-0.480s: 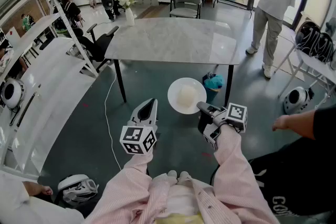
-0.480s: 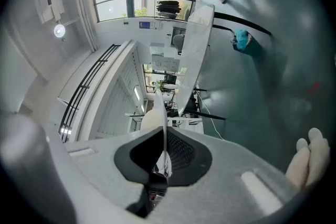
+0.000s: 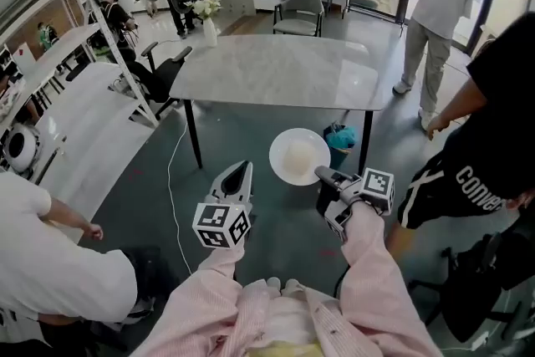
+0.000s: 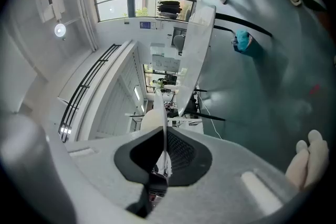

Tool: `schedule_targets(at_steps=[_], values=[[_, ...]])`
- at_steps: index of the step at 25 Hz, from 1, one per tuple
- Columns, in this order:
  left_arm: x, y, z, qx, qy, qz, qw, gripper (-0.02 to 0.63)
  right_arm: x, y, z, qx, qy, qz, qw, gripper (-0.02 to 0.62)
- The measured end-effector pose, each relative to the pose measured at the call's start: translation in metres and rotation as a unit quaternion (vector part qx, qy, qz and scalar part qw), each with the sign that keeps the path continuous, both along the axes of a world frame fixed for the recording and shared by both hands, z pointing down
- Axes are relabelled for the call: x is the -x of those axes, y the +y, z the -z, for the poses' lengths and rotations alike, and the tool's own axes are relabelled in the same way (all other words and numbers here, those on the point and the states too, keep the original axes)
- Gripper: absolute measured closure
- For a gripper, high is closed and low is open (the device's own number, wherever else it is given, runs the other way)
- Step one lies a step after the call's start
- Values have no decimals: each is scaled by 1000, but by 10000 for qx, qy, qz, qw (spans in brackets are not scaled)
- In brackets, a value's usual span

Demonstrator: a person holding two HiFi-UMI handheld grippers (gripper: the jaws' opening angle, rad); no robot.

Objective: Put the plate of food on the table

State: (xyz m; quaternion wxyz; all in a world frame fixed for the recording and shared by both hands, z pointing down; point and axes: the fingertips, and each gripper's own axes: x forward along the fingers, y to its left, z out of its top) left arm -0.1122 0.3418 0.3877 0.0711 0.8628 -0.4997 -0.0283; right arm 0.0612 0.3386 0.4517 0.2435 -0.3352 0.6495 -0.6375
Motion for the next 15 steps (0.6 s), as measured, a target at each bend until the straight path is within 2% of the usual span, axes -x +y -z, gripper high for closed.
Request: schedule_targets(at_steps=[15], values=[[-39, -32, -10, 105, 124, 66, 9998, 614, -44, -43, -3, -130, 66, 35, 9999, 581]])
